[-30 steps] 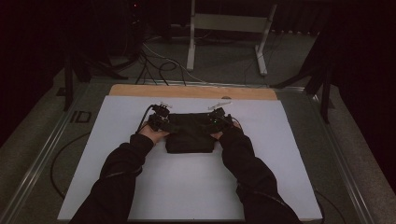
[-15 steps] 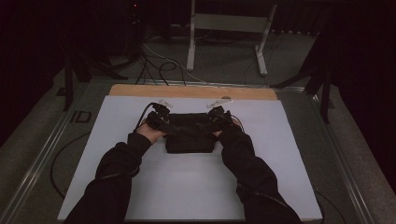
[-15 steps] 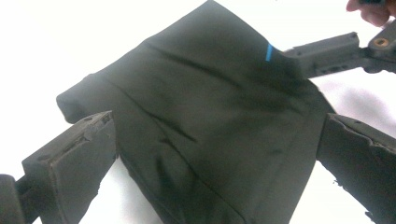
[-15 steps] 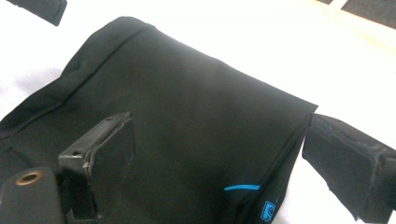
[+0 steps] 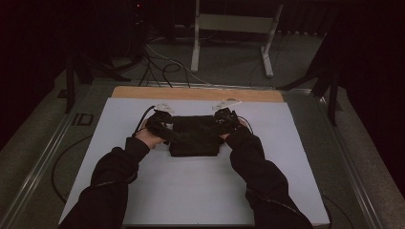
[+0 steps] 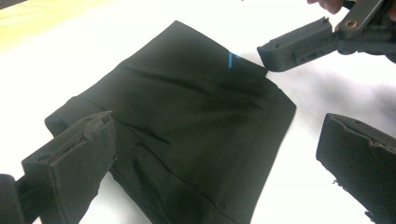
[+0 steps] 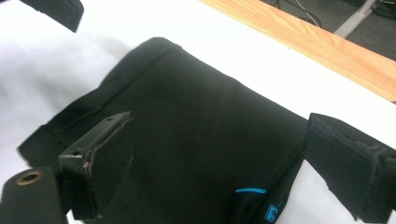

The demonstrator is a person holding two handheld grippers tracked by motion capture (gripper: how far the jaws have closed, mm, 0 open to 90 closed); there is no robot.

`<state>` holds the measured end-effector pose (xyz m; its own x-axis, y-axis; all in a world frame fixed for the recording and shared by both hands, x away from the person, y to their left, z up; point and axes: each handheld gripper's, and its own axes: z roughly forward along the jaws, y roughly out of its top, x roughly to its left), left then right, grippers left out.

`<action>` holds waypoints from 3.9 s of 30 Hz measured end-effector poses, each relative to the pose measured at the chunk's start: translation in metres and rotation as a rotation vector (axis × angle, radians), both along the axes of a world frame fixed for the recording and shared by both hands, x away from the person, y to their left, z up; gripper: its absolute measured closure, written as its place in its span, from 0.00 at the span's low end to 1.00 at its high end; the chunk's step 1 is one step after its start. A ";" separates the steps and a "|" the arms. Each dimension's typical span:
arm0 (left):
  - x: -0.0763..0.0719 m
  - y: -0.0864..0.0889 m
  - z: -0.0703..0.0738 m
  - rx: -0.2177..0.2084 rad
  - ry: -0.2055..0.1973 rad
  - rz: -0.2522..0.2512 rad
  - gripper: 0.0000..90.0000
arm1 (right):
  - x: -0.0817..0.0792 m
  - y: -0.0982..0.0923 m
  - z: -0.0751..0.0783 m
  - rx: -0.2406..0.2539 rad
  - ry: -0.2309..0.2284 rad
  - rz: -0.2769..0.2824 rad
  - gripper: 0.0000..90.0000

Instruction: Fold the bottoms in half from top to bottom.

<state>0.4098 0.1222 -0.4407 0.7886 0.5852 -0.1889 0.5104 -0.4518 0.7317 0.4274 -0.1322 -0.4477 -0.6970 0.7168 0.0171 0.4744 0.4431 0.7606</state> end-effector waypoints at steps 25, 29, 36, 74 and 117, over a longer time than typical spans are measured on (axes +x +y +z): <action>-0.047 0.010 0.009 -0.024 -0.034 -0.114 0.00 | -0.038 -0.020 0.009 0.037 -0.052 0.085 0.11; -0.055 0.012 0.007 -0.032 -0.033 -0.124 0.00 | -0.046 -0.022 0.005 0.032 -0.051 0.102 0.11; -0.071 0.016 0.001 -0.031 -0.033 -0.149 0.00 | -0.065 -0.025 0.001 0.033 -0.064 0.125 0.11; -0.142 0.061 -0.041 -0.026 -0.016 -0.133 0.00 | -0.133 -0.075 -0.037 0.032 -0.023 0.230 0.11; -0.180 0.114 -0.050 -0.014 -0.016 -0.020 0.00 | -0.181 -0.152 -0.049 -0.038 -0.018 0.042 0.11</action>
<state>0.2294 0.2358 -0.4912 0.8030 0.5669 -0.1838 0.4895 -0.4514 0.7461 0.2463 -0.2841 -0.4966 -0.7266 0.6866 -0.0226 0.4408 0.4912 0.7513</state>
